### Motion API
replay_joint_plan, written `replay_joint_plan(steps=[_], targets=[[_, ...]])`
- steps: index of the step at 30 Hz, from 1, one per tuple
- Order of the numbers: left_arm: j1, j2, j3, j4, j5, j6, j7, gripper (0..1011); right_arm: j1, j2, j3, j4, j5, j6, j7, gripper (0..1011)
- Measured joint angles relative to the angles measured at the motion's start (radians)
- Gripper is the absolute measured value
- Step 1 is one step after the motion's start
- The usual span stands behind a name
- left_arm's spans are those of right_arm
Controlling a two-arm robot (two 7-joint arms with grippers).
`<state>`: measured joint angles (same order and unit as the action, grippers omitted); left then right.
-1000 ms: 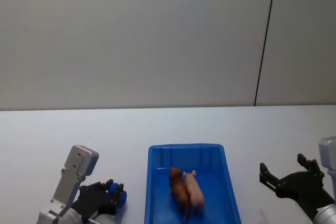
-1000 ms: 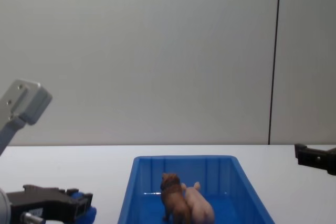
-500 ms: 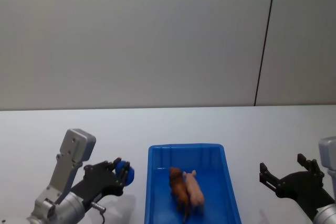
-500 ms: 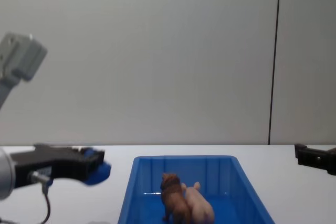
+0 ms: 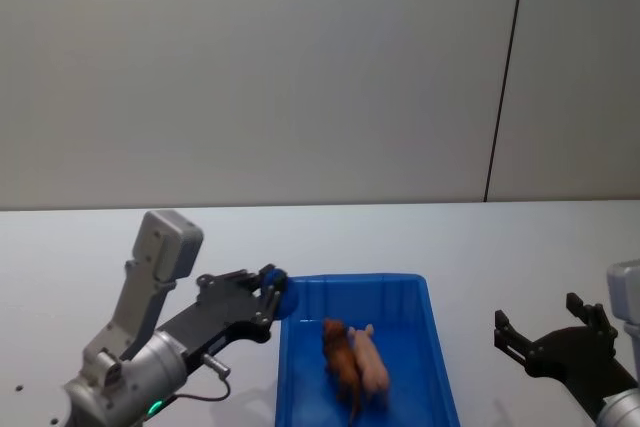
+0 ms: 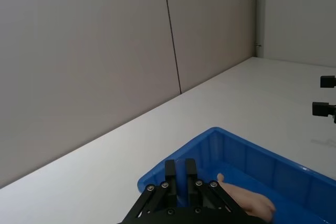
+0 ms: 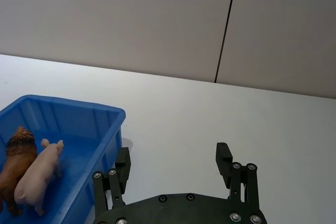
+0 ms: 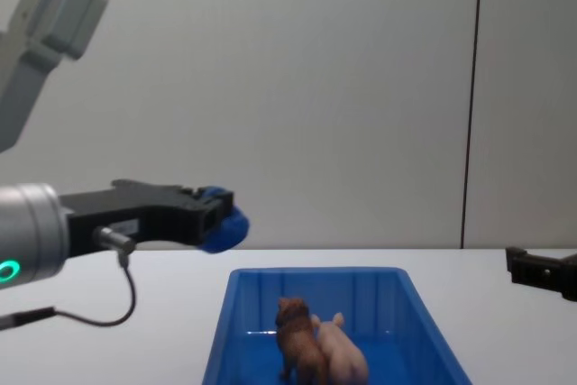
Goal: Pick up the two dolls from the table and place them into the box.
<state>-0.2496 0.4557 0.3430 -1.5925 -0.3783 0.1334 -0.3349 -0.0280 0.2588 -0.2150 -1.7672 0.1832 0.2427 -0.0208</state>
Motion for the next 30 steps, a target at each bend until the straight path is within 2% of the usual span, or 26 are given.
replay_joint_plan(steps=[6,19,30], targets=[[-0.037,-0.027,0.011,0.032,0.039,-0.006,-0.044,97,0.000,0.000,0.000,0.000,0.000,0.000,0.000,1001],[-0.147,-0.103,0.041,0.168,0.170,-0.026,-0.126,97,0.000,0.000,0.000,0.000,0.000,0.000,0.000,1001],[-0.201,-0.140,0.055,0.247,0.245,-0.034,-0.133,101,0.000,0.000,0.000,0.000,0.000,0.000,0.000,1001]])
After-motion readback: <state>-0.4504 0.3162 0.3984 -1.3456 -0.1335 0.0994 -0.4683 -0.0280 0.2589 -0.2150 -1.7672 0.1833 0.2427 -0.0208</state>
